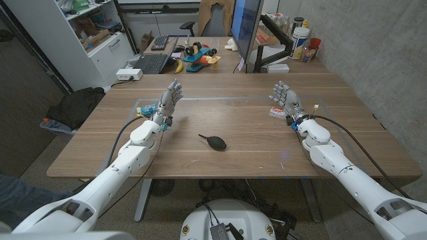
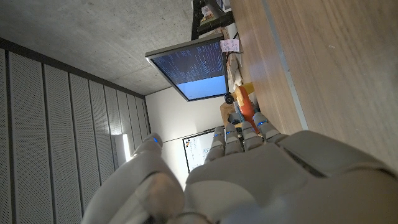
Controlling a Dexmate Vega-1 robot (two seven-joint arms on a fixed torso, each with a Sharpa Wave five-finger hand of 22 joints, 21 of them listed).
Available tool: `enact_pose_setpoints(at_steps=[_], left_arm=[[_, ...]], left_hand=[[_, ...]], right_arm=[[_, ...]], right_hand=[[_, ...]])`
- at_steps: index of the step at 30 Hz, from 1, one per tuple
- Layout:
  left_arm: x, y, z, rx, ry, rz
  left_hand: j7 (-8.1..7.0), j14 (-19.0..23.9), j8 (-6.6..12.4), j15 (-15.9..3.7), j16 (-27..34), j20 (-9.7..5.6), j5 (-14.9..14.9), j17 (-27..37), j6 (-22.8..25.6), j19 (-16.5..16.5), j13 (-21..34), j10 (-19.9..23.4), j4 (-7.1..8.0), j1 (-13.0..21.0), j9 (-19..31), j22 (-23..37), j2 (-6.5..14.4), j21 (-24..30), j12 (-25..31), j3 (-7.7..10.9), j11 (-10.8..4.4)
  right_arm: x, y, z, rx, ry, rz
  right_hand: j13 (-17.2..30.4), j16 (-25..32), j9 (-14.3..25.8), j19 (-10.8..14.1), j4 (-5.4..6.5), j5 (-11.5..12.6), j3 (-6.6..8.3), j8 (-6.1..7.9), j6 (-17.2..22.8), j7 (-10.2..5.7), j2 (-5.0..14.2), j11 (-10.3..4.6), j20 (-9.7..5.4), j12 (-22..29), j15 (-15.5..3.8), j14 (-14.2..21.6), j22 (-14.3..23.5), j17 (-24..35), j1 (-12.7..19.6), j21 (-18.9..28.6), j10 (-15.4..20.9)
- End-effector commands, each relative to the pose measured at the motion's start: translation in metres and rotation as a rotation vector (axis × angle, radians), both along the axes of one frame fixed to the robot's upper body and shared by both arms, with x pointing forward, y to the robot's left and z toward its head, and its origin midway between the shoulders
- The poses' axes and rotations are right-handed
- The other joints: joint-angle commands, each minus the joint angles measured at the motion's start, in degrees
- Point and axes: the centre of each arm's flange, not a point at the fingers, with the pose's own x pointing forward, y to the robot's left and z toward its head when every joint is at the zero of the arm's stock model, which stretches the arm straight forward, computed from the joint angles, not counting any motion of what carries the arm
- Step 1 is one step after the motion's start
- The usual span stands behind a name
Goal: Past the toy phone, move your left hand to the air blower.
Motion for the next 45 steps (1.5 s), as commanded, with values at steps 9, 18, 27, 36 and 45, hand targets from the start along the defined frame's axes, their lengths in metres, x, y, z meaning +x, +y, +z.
enact_pose_setpoints(at_steps=[9, 18, 27, 36, 45], left_arm=[[-0.002, -0.006, 0.001, 0.018, 0.005, -0.004], [-0.002, -0.007, 0.003, 0.047, 0.008, -0.002], [-0.009, -0.008, 0.002, 0.072, -0.012, 0.006], [-0.015, -0.007, 0.000, 0.089, -0.022, 0.020], [-0.021, -0.008, 0.000, 0.107, -0.038, 0.026]], left_hand=[[0.41, 0.1, 0.32, 0.36, 0.2, 0.24, 0.3, 0.3, 0.0, -0.7, -0.2, 0.1, -0.19, 0.6, 0.1, 0.2, 0.2, -0.2, 0.4, 0.35, 0.52], [0.36, -0.1, 0.32, 0.36, 0.2, 1.08, 0.3, 0.3, 0.1, -0.8, -0.5, 0.0, -0.31, 0.5, 0.1, 0.2, 0.3, -0.7, 0.4, 0.32, 0.41], [0.52, -0.3, 0.34, 0.61, 0.1, 0.67, 0.2, 0.3, 0.3, -0.6, -0.8, -0.1, -0.46, 0.6, 0.1, 0.2, 0.4, -1.1, 0.3, 0.35, 0.73], [0.47, -0.3, 0.36, 0.53, 0.1, 0.63, 0.2, 0.3, 0.4, -0.6, -1.0, -0.1, -0.59, 0.6, 0.1, 0.2, 0.6, -1.4, 0.4, 0.39, 0.73], [0.45, -0.2, 0.36, 0.43, 0.1, 0.74, 0.2, 0.3, 0.4, -0.6, -1.2, -0.1, -0.75, 0.7, 0.1, 0.2, 0.7, -1.8, 0.4, 0.44, 0.79]], right_arm=[[-0.005, -0.004, -0.005, 0.006, 0.003, -0.008], [-0.008, -0.004, -0.003, 0.009, -0.006, -0.010], [-0.009, -0.006, -0.002, 0.011, -0.013, -0.014], [-0.010, -0.007, -0.001, 0.006, -0.027, -0.023], [-0.010, -0.007, 0.002, -0.004, -0.029, -0.024]], right_hand=[[-0.2, 0.3, -0.1, 0.6, -0.13, 0.4, 0.16, 0.40, 0.6, 0.01, 0.07, 0.10, -0.06, 0.4, 0.16, 0.4, 0.1, -0.1, 0.4, 0.1, 0.7], [-0.4, 0.3, -0.2, 0.6, -0.21, 0.3, -0.01, 0.41, 0.6, -0.02, 0.16, 0.13, -0.04, 0.4, 0.23, 0.4, 0.1, -0.3, 0.4, -0.1, 0.7], [-0.5, 0.2, -0.3, 0.7, -0.31, 0.3, -0.14, 0.37, 0.6, -0.15, 0.23, 0.09, -0.02, 0.3, 0.19, 0.4, 0.1, -0.4, 0.4, -0.3, 0.7], [-0.7, 0.2, -0.4, 0.7, -0.39, 0.3, -0.27, 0.38, 0.6, -0.32, 0.31, 0.07, -0.02, 0.3, 0.19, 0.4, 0.1, -0.6, 0.3, -0.4, 0.7], [-0.9, 0.3, -0.6, 0.8, -0.49, 0.3, -0.38, 0.41, 0.7, -0.45, 0.48, 0.08, -0.02, 0.4, 0.12, 0.6, 0.1, -0.8, 0.3, -0.5, 0.8]])
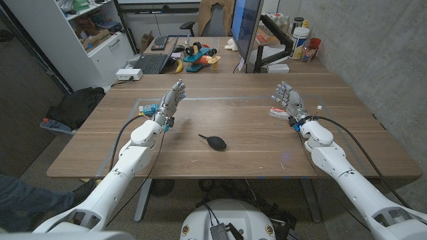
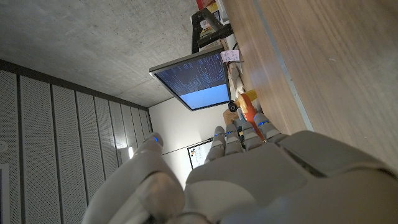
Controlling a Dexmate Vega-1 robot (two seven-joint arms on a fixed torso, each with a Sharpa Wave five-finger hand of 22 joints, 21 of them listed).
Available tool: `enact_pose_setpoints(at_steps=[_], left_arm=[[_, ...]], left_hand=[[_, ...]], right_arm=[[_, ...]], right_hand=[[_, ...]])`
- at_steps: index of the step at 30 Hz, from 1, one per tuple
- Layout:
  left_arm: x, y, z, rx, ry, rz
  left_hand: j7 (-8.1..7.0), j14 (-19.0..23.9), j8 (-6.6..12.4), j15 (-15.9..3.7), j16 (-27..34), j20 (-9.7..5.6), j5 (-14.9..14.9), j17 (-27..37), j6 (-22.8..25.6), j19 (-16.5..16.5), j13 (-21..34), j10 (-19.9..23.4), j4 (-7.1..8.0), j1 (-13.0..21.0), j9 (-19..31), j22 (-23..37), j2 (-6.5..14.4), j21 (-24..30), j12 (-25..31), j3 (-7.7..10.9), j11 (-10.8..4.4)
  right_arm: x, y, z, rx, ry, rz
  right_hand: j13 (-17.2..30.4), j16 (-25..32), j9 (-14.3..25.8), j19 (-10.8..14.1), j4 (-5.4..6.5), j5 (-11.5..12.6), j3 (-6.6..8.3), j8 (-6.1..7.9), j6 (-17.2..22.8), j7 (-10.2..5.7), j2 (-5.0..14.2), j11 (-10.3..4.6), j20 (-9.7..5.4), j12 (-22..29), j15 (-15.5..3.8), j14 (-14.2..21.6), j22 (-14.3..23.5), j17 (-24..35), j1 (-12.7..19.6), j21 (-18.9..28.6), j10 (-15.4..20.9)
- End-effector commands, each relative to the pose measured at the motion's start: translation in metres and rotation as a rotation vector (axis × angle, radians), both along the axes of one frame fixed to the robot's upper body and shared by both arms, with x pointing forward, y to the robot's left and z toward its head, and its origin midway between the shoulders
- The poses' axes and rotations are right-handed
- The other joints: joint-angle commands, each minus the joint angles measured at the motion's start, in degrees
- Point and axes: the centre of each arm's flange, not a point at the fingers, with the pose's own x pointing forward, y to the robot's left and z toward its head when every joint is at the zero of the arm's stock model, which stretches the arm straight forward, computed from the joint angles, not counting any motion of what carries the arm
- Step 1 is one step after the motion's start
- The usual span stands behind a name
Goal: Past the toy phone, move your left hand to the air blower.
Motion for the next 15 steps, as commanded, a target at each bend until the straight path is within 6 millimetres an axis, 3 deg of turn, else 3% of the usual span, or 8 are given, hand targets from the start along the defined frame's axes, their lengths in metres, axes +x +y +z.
enact_pose_setpoints(at_steps=[1, 15], left_arm=[[-0.008, 0.000, 0.000, 0.025, -0.022, 0.014], [-0.023, 0.000, -0.002, 0.043, -0.071, 0.002]], left_hand=[[0.17, 0.1, 0.36, 0.18, 0.1, 0.15, 0.2, 0.3, 0.1, -0.5, 0.0, 0.2, -0.39, 0.4, 0.2, 0.2, 0.4, -0.2, 0.4, 0.08, 0.48], [-0.08, 0.1, 0.34, 0.12, 0.1, 0.25, 0.2, 0.3, 0.2, -0.4, -0.4, 0.4, -0.67, 0.5, 0.2, 0.3, 0.5, -0.7, 0.5, 0.13, 0.26]], right_arm=[[0.000, 0.000, 0.002, -0.011, -0.007, -0.005], [0.001, 0.002, 0.004, -0.009, -0.007, -0.009]], right_hand=[[0.1, 0.3, 0.1, 0.5, -0.26, 0.3, -0.15, 0.41, 0.5, -0.29, 0.50, 0.11, 0.29, 0.4, -0.11, 0.4, 0.1, -0.1, 0.3, -0.2, 0.4], [-0.2, 0.3, 0.0, 0.5, -0.40, 0.3, -0.35, 0.40, 0.5, -0.29, 0.64, 0.25, 0.40, 0.4, -0.12, 0.4, 0.1, -0.3, 0.3, -0.4, 0.5]])
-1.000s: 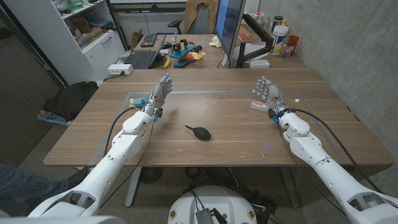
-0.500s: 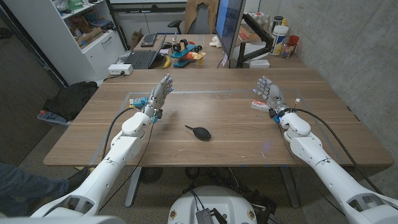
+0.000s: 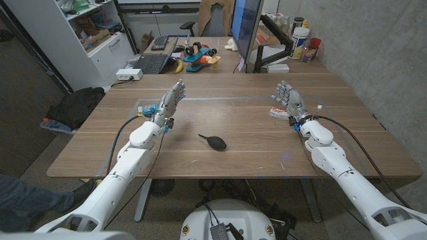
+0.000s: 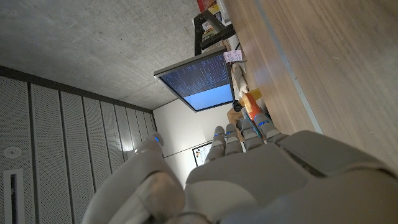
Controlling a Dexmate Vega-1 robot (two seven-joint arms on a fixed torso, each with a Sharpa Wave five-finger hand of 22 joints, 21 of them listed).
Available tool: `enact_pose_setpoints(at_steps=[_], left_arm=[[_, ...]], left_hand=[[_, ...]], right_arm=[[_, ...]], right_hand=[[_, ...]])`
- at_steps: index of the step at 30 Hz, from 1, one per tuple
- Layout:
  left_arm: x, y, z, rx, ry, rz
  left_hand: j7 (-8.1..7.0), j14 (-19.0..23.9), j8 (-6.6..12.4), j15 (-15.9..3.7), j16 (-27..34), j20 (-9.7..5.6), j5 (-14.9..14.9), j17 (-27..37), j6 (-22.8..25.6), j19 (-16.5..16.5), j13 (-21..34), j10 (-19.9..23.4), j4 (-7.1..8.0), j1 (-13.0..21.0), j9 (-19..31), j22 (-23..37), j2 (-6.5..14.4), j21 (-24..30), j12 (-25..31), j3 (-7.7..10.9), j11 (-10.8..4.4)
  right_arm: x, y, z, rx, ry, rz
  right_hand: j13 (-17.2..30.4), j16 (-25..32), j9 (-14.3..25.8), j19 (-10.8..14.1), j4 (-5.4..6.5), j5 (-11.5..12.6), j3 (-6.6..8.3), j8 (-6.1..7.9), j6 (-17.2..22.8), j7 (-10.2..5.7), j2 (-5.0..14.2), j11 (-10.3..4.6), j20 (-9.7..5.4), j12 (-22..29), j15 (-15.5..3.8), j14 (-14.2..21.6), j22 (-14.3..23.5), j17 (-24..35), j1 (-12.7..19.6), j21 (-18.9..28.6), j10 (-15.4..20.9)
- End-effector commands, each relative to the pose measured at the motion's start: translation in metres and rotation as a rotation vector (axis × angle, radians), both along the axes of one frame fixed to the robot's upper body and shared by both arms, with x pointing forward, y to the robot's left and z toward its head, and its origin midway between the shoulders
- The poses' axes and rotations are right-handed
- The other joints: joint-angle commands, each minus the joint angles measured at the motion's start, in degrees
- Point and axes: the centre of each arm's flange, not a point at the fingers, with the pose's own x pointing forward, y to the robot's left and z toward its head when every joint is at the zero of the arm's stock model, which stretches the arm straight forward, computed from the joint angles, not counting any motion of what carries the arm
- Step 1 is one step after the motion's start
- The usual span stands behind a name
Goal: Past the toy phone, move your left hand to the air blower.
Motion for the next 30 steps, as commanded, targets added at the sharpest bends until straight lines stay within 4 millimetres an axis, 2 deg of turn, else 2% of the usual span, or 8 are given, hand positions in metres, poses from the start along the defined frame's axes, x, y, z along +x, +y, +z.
enact_pose_setpoints(at_steps=[1, 20, 30], left_arm=[[-0.013, -0.001, -0.002, 0.018, -0.042, -0.010], [-0.028, 0.003, -0.011, 0.043, -0.070, -0.013], [-0.040, -0.003, -0.013, 0.070, -0.111, -0.007]], left_hand=[[-0.11, 0.1, 0.34, 0.14, 0.1, 0.25, 0.2, 0.3, 0.2, -0.4, -0.1, 0.3, -0.19, 0.3, 0.2, 0.3, 0.3, -0.2, 0.5, 0.15, 0.26], [-0.09, 0.7, 0.44, 0.18, 0.3, 0.53, 0.1, 0.2, 0.6, -0.2, -0.5, 0.9, -0.68, 0.6, 0.2, 0.3, 0.5, -0.9, 0.7, 0.27, 0.29], [-0.11, 1.0, 0.47, 0.16, 0.4, 0.57, 0.1, 0.2, 0.7, -0.1, -0.7, 1.0, -0.97, 0.9, 0.2, 0.3, 0.6, -1.2, 0.7, 0.37, 0.32]], right_arm=[[0.000, 0.002, 0.003, 0.001, -0.001, -0.004], [0.000, 0.008, 0.002, -0.004, 0.004, -0.006], [0.000, 0.005, 0.003, -0.004, 0.005, -0.011]], right_hand=[[0.1, 0.3, 0.0, 0.3, -0.17, 0.3, -0.12, 0.41, 0.2, 0.02, 0.64, 0.25, 0.07, 0.4, -0.14, 0.4, 0.1, -0.1, 0.3, -0.1, 0.5], [-0.2, 0.3, -0.2, 0.3, -0.38, 0.3, -0.38, 0.42, 0.3, -0.11, 0.81, 0.16, 0.14, 0.4, -0.08, 0.4, 0.1, -0.4, 0.3, -0.4, 0.5], [-0.3, 0.3, -0.3, 0.3, -0.43, 0.3, -0.50, 0.40, 0.3, -0.14, 0.90, 0.18, 0.18, 0.4, -0.06, 0.4, 0.1, -0.5, 0.2, -0.5, 0.5]])
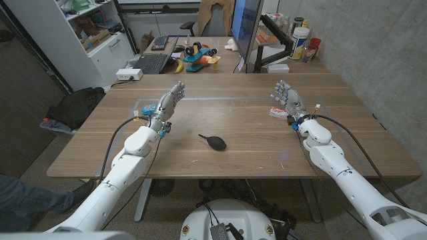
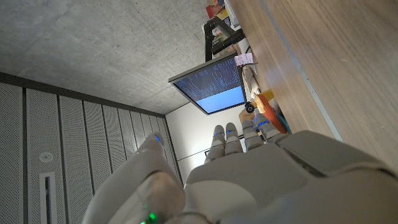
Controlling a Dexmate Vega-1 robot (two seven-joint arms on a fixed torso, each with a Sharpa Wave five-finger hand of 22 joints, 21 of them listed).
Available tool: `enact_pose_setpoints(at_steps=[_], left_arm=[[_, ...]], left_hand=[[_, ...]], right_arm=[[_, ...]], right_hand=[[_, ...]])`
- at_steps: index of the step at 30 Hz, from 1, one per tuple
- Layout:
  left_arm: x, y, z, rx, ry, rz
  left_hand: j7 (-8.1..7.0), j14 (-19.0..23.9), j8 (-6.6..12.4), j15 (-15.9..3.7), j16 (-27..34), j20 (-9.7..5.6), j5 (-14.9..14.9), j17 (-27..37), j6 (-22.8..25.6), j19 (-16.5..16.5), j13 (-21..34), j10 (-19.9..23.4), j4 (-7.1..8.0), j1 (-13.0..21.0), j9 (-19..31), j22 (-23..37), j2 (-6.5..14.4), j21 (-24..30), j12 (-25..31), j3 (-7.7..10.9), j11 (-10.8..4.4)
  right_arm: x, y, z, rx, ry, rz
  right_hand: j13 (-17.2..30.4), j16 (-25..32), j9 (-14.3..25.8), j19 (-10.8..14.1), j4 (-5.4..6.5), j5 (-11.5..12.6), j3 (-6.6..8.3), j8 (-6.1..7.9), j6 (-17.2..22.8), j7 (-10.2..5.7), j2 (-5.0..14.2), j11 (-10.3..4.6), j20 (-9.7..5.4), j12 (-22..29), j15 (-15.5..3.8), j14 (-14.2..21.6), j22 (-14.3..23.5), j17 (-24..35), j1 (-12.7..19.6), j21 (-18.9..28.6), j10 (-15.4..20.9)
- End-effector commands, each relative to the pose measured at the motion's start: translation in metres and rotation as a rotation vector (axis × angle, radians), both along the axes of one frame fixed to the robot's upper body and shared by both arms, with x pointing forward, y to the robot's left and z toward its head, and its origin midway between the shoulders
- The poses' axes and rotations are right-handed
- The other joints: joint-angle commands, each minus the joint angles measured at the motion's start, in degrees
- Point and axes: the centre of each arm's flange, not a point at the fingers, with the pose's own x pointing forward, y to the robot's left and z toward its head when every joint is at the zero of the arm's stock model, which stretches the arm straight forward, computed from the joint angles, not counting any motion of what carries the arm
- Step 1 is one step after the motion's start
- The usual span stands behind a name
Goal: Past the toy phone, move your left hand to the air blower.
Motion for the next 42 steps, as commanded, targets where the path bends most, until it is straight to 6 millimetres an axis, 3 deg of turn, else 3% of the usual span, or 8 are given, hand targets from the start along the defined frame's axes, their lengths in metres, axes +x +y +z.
enact_pose_setpoints(at_steps=[1, 42], left_arm=[[-0.014, -0.006, -0.005, 0.031, -0.043, 0.007], [-0.063, -0.021, -0.005, 0.162, -0.174, 0.028]], left_hand=[[0.10, 0.4, 0.47, 0.22, 0.4, 0.55, 0.1, 0.2, 0.5, -0.1, 0.1, 0.5, -0.40, 0.6, 0.2, 0.3, 0.3, -0.2, 0.4, 0.23, 0.23], [-0.19, 0.8, 0.56, 0.06, 0.3, 1.20, 0.0, 0.1, 1.1, 0.3, -0.6, 0.8, -2.16, 2.5, 0.2, 0.3, 0.8, -1.6, 0.5, 0.96, 0.06]], right_arm=[[-0.001, -0.001, 0.000, -0.002, 0.002, -0.003], [0.000, -0.004, -0.003, 0.001, 0.002, -0.003]], right_hand=[[0.0, 0.3, 0.0, 0.4, -0.05, 0.3, -0.12, 0.40, 0.3, -0.13, 0.62, 0.17, 0.17, 0.4, -0.08, 0.4, 0.1, 0.0, -0.1, 0.0, 0.5], [-0.5, 0.3, -0.2, 0.5, -0.34, 0.3, -0.73, 0.41, 0.4, -0.22, 0.92, 0.29, 0.32, 0.4, -0.04, 0.4, 0.1, -0.6, -0.3, -0.5, 0.5]])
